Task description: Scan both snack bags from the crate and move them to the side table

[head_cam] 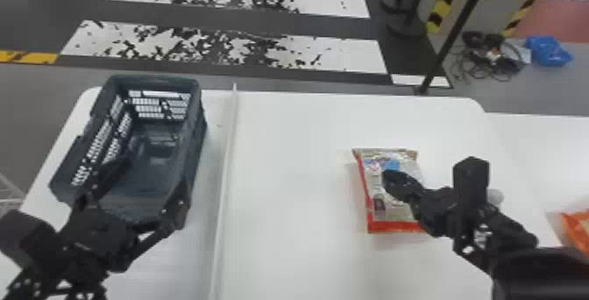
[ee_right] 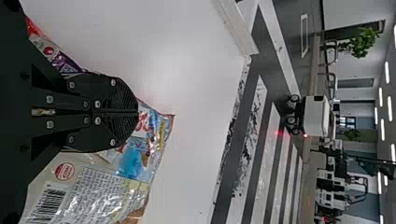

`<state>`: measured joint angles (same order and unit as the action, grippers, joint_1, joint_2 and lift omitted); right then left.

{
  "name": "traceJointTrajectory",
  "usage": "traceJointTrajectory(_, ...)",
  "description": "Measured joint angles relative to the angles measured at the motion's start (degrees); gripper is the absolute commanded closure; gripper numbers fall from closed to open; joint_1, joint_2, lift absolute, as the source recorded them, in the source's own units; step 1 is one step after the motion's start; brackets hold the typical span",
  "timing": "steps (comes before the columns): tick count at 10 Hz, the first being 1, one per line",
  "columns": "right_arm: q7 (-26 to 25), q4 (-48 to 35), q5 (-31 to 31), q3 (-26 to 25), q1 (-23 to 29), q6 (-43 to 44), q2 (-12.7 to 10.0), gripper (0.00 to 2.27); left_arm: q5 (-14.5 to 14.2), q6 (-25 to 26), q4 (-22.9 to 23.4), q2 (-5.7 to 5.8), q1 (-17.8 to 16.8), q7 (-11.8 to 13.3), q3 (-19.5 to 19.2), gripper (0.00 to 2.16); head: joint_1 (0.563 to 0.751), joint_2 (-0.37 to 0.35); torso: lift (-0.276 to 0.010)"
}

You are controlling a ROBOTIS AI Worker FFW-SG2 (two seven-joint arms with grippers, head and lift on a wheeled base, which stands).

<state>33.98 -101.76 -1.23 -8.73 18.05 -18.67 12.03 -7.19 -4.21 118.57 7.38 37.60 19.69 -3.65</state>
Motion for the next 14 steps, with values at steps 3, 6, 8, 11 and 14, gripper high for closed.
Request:
traceJointTrajectory(3, -1.34, -8.38, 3.71, -6.05, 2.10, -6.86, -0.83, 0.03, -0.01, 0.11, 0.20, 0.03, 0.34, 0.00, -0.16, 0.08, 0.695, -0.141, -0.075)
traceJointTrajectory(6, -1.73, -6.98, 4.42, -14.36, 1.91, -11.86, -0.67, 0.02, -0.02, 0.22, 0.25, 0.30, 0.30, 0.00, -0.03, 0.08, 0.695, -0.252, -0.075)
traceJointTrajectory(8, -1.63, -4.36, 4.00, -17.87, 2.52, -12.28, 0.16, 0.02, -0.02, 0.78, 0.11, 0.35, -0.10, 0.00, 0.13, 0.08, 0.695, -0.311, -0.075)
traceJointTrajectory(11, -1.54, -0.39, 2.45, -19.21, 3.06, -11.93, 2.53, 0.02, 0.07, 0.86, 0.30, 0.38, 0.32, 0.00, 0.15, 0.08, 0.695, -0.350, -0.075)
traceJointTrajectory(14, -1.17, 5.61, 0.82, -18.64, 1.16, -11.00, 5.15, 0.02, 0.09, 0.87, 0.29, 0.40, 0.34, 0.01, 0.16, 0.08, 0.695, -0.350, -0.075)
